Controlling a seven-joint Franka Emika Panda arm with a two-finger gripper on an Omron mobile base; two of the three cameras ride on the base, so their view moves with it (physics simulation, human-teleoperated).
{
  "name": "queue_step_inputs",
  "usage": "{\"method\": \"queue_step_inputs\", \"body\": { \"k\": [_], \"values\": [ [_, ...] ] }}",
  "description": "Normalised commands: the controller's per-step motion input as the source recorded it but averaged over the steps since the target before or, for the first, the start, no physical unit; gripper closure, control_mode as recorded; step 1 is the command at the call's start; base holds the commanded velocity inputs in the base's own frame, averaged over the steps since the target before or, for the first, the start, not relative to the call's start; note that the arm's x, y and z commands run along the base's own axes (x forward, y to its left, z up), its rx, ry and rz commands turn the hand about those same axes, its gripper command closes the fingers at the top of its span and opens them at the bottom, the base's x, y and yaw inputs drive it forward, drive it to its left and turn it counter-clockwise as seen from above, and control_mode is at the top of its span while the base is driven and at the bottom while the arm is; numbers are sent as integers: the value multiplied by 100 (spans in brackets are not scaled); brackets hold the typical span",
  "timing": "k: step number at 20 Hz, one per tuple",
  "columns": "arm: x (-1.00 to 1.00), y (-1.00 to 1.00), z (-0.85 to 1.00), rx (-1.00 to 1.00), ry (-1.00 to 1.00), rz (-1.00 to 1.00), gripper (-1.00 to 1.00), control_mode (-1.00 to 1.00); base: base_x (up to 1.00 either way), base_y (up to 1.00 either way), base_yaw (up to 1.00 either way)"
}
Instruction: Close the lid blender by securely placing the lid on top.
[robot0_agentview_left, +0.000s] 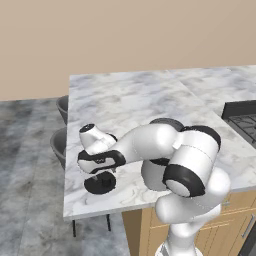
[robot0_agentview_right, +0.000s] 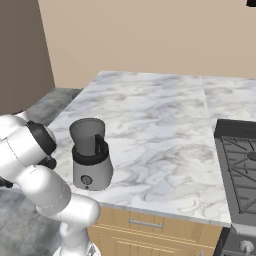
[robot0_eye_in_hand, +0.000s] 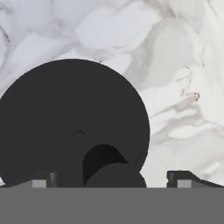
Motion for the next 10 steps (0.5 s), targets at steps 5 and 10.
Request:
{"method": "queue_step_inputs", "body": {
  "k": [5,10],
  "values": [
    [-1,-1,-16,0,-1,0,-100,-100,0,0,0],
    [0,-6,-15,0,-1,0,-100,-100,0,0,0]
  ]
}}
